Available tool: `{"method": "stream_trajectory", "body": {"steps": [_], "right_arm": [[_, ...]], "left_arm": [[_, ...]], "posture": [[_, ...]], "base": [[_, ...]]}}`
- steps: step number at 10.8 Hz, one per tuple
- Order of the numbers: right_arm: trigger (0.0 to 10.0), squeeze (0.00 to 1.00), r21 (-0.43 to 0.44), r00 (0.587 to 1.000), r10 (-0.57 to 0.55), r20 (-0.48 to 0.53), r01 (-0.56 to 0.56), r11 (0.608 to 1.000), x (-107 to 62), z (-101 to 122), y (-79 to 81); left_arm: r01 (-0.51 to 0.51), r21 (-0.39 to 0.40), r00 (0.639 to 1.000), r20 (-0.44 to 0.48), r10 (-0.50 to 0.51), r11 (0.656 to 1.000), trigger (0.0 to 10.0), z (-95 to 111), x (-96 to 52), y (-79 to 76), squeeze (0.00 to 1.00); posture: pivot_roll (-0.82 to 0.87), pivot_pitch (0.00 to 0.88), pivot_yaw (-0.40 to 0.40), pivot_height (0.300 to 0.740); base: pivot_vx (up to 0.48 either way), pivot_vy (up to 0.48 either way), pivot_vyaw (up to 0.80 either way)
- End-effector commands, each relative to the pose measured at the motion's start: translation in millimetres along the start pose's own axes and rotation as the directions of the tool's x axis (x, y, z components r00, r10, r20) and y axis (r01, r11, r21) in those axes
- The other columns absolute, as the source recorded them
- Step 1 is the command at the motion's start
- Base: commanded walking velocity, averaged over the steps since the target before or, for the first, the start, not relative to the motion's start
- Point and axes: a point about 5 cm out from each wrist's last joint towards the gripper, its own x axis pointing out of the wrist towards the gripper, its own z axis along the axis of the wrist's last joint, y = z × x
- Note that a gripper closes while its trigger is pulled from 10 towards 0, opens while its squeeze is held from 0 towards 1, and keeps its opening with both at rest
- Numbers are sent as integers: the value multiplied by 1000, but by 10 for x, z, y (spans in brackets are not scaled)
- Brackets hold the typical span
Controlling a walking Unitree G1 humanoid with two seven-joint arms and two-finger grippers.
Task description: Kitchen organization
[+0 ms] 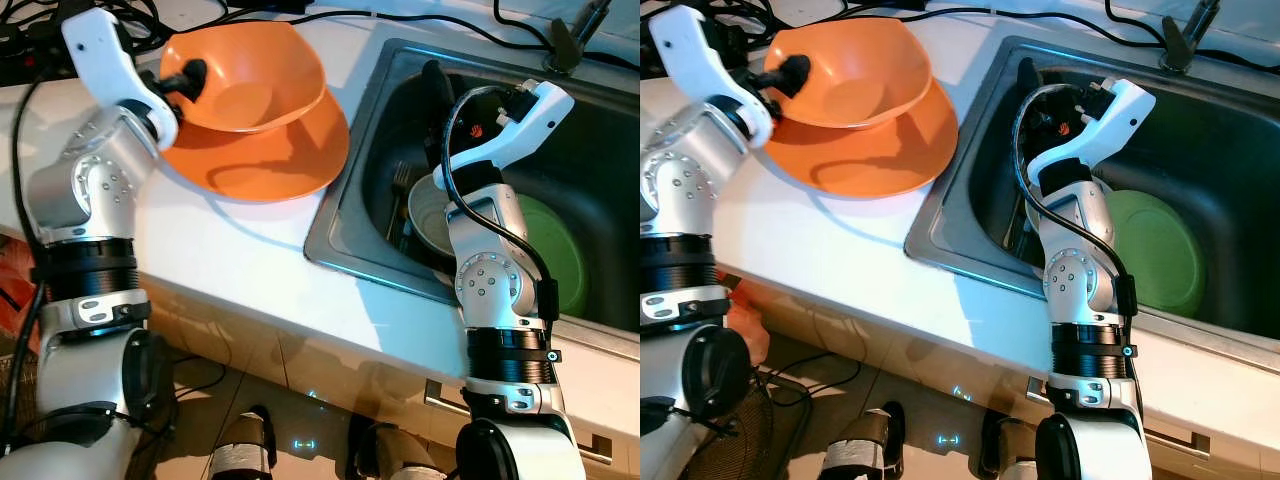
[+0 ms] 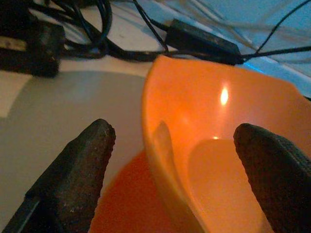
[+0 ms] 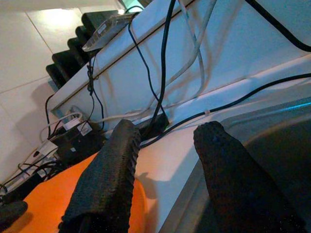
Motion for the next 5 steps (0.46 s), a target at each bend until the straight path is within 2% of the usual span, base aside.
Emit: {"method": "stream_trajectory", "body": {"steps": [1, 5], "right_arm": [[10000, 0, -5, 1000, -5, -6, 5, 1000, -25, -5, -16], [10000, 0, -7, 1000, -1, -10, 1, 1000, -15, -3, -13]], "left_arm": [[13, -23, 1000, -25, -14, 1000, 0, -55, -10, 4, 0], [45, -75, 998, -42, -48, 996, 0, -98, -30, -47, 0]], "posture": [[150, 244, -6, 740], [149, 245, -9, 740]], "base": [[0, 0, 0], [0, 0, 0]]}}
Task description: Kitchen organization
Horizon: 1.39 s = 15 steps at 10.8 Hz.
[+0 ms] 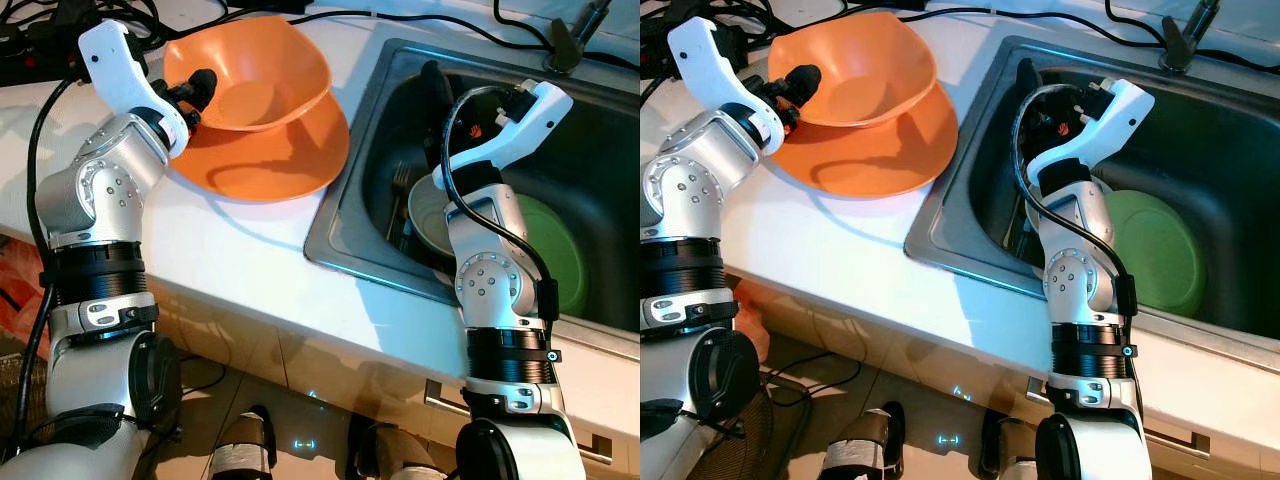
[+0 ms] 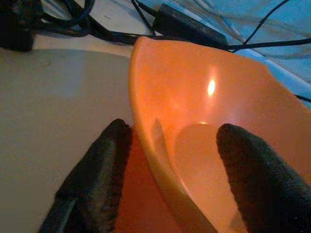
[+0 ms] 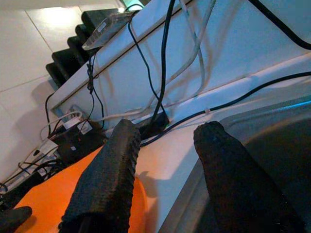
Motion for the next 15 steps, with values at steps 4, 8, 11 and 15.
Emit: {"method": "stream_trajectory", "body": {"steps": [4, 8, 11, 15], "right_arm": [[10000, 0, -10, 1000, -6, -13, 6, 1000, -12, -5, -20], [10000, 0, -13, 1000, -6, -16, 6, 1000, -11, -4, -24], [10000, 0, -12, 1000, -6, -19, 6, 1000, -10, -10, -23], [10000, 0, -13, 1000, -11, -17, 10, 1000, -9, -11, -34]], "left_arm": [[30, -31, 999, -13, -30, 999, 0, -56, -38, -47, 0], [35, -42, 999, -11, -36, 998, 0, -87, -56, -70, 0], [39, -51, 999, 6, -38, 998, 0, -82, -69, -82, 0], [177, -77, 962, 223, -156, 981, 10000, 144, -103, -249, 0]], "posture": [[151, 253, -12, 740], [150, 255, -15, 740], [152, 257, -16, 740], [147, 248, -14, 740]], "base": [[0, 0, 0], [0, 0, 0], [0, 0, 0], [0, 0, 0]]}}
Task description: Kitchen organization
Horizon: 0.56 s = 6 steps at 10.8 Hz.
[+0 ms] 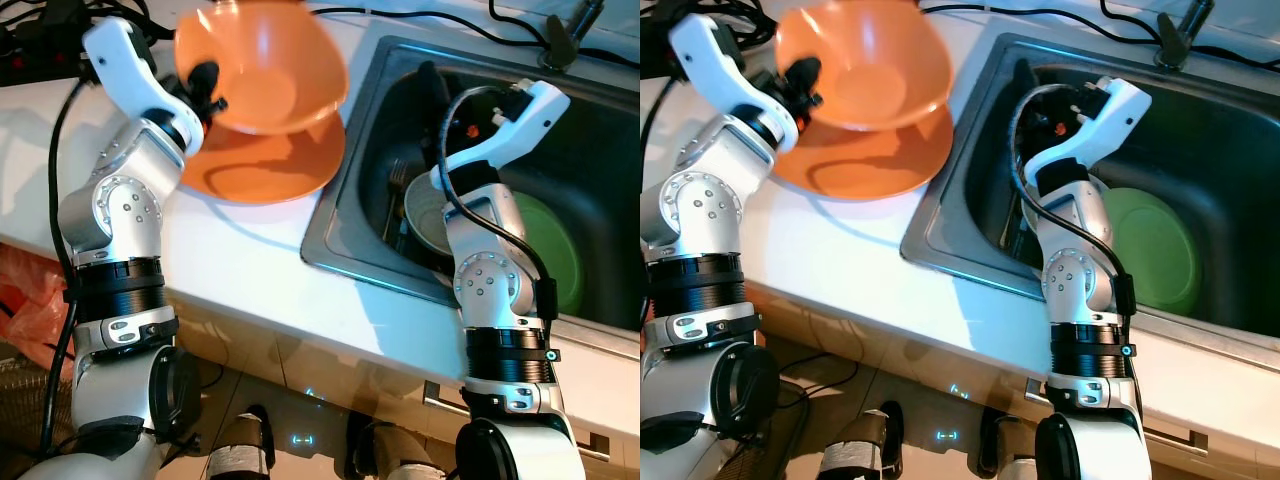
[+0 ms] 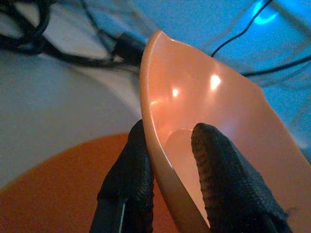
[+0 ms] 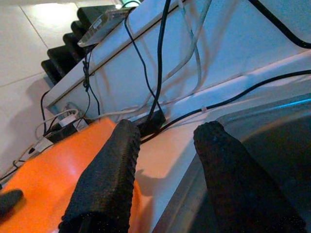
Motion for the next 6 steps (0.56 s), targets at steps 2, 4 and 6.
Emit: {"method": "stream_trajectory", "body": {"steps": [2, 4, 6], "right_arm": [[10000, 0, -12, 1000, -16, -14, 15, 1000, -23, -16, -52], [10000, 0, -13, 1000, -12, -7, 12, 1000, -18, -1, -48], [10000, 0, -11, 1000, -6, 14, 6, 1000, -11, 37, -39]], "left_arm": [[112, -15, 989, 96, -110, 994, 10000, 170, -29, -196, 0], [152, 63, 980, 120, -159, 986, 10000, 179, -74, -322, 0], [186, 210, 972, 103, -211, 960, 10000, 138, -88, -394, 0]], "posture": [[145, 243, -13, 740], [143, 231, -11, 740], [140, 221, -9, 740]], "base": [[0, 0, 0], [0, 0, 0], [0, 0, 0]]}}
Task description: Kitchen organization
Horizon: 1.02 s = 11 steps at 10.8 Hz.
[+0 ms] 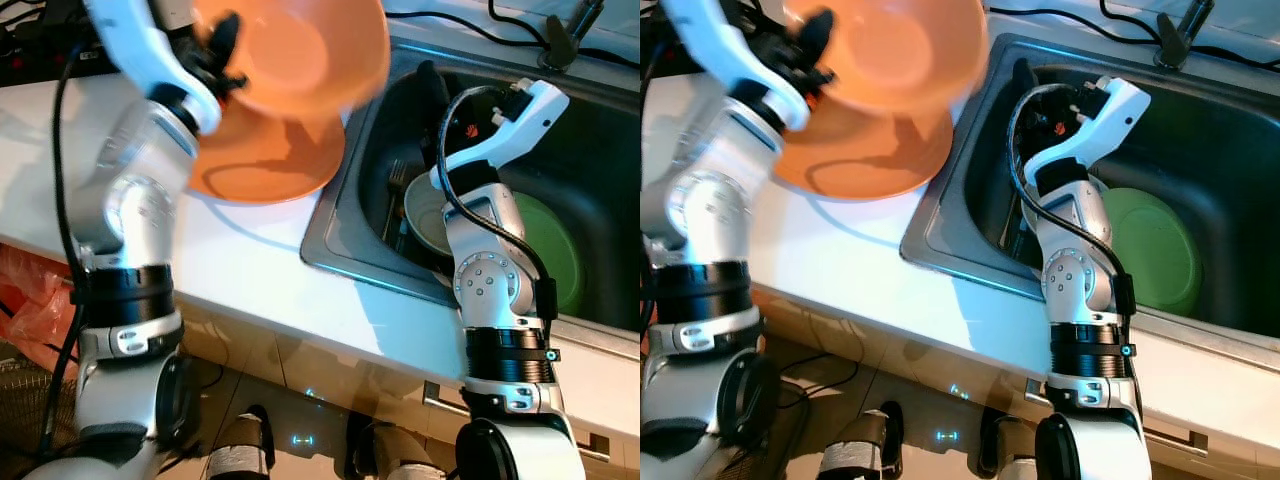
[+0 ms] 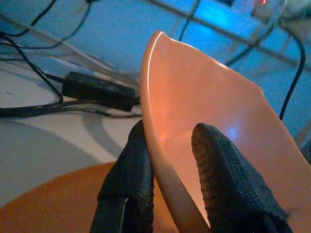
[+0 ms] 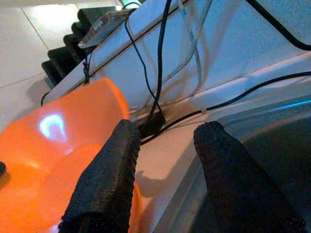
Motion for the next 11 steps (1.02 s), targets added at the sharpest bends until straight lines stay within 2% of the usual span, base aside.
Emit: {"method": "stream_trajectory", "body": {"steps": [1, 5, 8, 9, 11], "right_arm": [[10000, 0, -15, 1000, -4, 26, 4, 1000, -1, 70, -37], [10000, 0, -29, 999, -8, 39, 9, 1000, -5, 123, -68], [10000, 0, -37, 1000, 13, 27, -12, 999, 0, 123, -49], [10000, 0, -36, 999, 38, 15, -37, 999, 1, 113, -19], [10000, 0, -29, 997, 82, -1, -82, 996, -2, 92, 34]], "left_arm": [[42, 66, 998, 53, -45, 997, 10000, 108, -2, -84, 0], [55, 117, 994, 91, -66, 992, 10000, 168, 0, -94, 0], [123, 198, 984, 100, -145, 972, 10000, 163, -1, -214, 0], [176, 214, 975, 99, -200, 961, 10000, 148, -7, -290, 0], [209, 208, 964, 123, -237, 956, 10000, 167, -23, -335, 0]], "posture": [[139, 219, -6, 740], [135, 235, -3, 740], [129, 237, -4, 740], [129, 239, -5, 740], [127, 241, -6, 740]], "base": [[0, 0, 0], [0, 0, 0], [0, 0, 0], [0, 0, 0], [0, 0, 0]]}}
